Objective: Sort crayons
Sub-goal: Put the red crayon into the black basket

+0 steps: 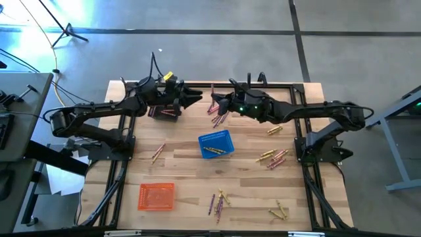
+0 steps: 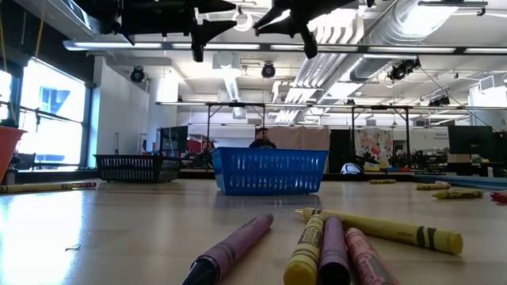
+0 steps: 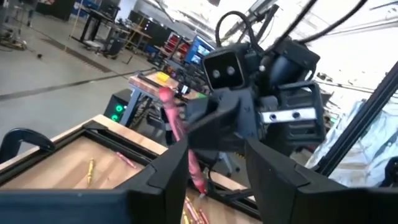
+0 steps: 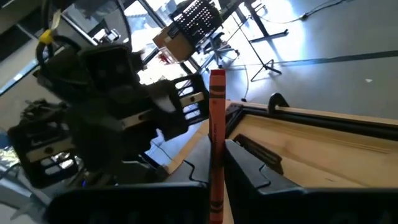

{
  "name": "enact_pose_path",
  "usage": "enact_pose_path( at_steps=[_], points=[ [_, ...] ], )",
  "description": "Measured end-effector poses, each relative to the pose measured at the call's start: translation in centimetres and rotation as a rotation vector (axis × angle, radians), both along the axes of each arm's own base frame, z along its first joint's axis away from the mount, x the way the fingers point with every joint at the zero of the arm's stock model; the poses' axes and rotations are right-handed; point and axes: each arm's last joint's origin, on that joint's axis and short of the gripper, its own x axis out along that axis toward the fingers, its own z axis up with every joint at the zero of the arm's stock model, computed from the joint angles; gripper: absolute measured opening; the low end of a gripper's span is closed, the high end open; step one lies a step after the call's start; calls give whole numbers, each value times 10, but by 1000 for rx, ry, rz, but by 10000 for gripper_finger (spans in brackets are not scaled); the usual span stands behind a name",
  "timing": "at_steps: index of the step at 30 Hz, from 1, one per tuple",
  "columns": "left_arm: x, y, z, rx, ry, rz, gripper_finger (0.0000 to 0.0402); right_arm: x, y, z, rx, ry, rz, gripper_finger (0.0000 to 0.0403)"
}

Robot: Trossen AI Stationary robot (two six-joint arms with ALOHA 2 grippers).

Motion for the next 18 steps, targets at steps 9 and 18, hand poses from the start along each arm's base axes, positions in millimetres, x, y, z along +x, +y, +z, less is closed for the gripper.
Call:
enact_pose_path(
  at_steps=[9,18],
  points=[
    [1,-2,0,-43,-6,-1,164,12,14,-6,-16,-24,65,8],
    [2,-3,1,-45,-13,9,165,16,13,-8,-26,-41,71,7]
  ],
)
